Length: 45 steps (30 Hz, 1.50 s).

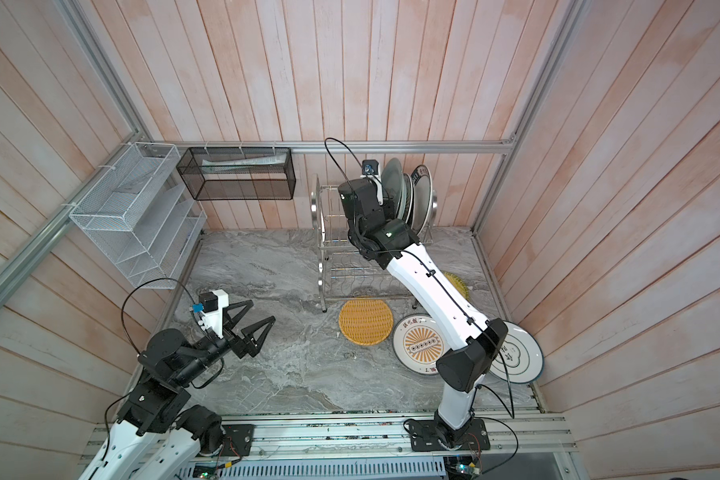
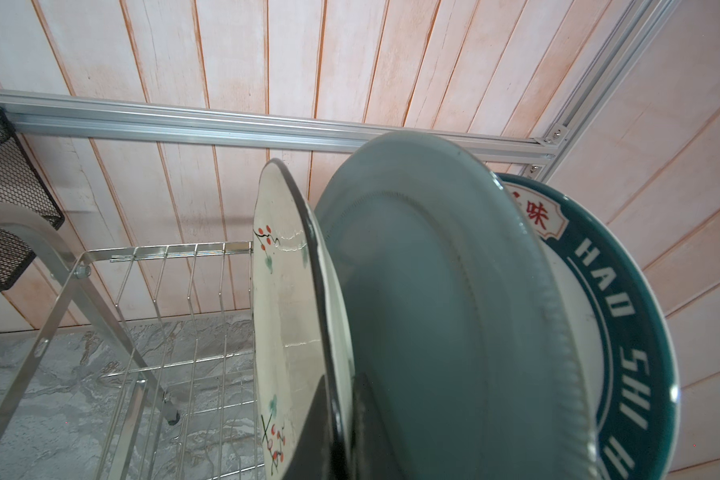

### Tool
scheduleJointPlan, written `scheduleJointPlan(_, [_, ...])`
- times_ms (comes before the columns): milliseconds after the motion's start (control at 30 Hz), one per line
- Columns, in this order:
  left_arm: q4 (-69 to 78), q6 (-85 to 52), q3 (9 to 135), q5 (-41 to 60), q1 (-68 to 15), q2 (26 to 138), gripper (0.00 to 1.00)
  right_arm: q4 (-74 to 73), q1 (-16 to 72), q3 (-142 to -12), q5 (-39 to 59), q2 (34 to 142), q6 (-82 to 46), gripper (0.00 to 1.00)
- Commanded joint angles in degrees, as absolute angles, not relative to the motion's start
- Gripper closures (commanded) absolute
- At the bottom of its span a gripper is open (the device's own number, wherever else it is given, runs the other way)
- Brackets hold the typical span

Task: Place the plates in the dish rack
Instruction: 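Lower the berry plate into the rack slot in front of the blue-green plate, then open the right gripper and pull it back from the rack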

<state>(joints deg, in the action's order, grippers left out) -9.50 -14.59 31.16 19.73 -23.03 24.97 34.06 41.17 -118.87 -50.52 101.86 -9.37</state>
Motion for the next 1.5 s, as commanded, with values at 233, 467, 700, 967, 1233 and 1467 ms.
scheduleJointPlan(233, [-8.4, -14.8, 30.7, 21.3, -22.3, 25.3, 0.00, 33.1, 42.0, -118.4, -48.5, 99.6, -8.4, 0.88])
scheduleJointPlan(467, [-8.3, -15.0, 30.6, 21.6, -22.0, 25.4, 0.00, 33.0, 41.8, -118.4, -47.8, 99.6, -8.4, 0.83])
scheduleJointPlan(700, [-8.4, -15.0, 30.7, 21.8, -22.0, 25.4, 0.00, 33.5, 41.5, -118.0, -47.5, 99.2, -8.8, 0.77])
scheduleJointPlan(967, [-8.3, -15.0, 30.6, 22.0, -21.9, 25.6, 0.00, 33.3, 41.0, -116.5, -47.0, 98.4, -8.8, 0.69])
scheduleJointPlan(1233, [-8.1, -15.0, 30.5, 22.1, -21.7, 26.0, 0.00, 32.6, 40.3, -115.0, -45.4, 97.4, -8.7, 0.63])
scheduleJointPlan(1467, [-8.1, -15.2, 30.6, 22.3, -21.4, 26.4, 0.00, 31.4, 40.2, -113.9, -42.2, 95.8, -8.9, 0.46])
